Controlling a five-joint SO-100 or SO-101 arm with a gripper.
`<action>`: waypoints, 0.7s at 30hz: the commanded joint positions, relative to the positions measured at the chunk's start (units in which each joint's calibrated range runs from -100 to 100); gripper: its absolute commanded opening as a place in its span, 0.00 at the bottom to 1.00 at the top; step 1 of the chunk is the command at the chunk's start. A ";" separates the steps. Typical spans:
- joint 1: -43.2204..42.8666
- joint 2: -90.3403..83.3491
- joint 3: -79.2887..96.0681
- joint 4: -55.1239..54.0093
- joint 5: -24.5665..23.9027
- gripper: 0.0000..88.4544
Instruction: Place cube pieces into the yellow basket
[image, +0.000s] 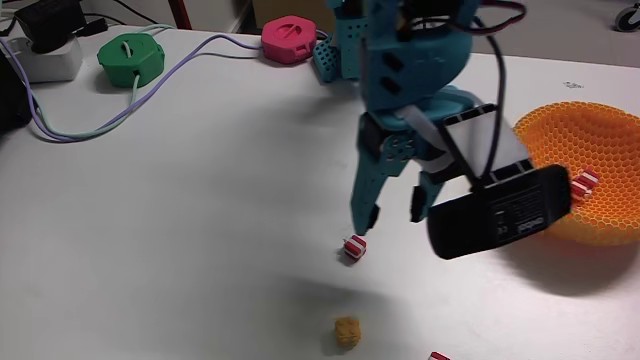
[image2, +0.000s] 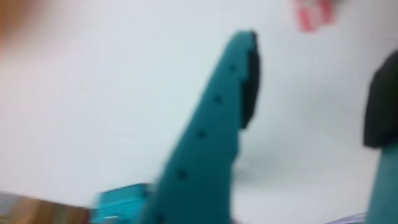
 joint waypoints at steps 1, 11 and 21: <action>6.45 -4.19 10.26 -7.70 5.13 0.29; 7.01 -2.77 19.31 -16.22 3.13 0.28; 2.26 -2.01 19.31 -16.04 0.10 0.28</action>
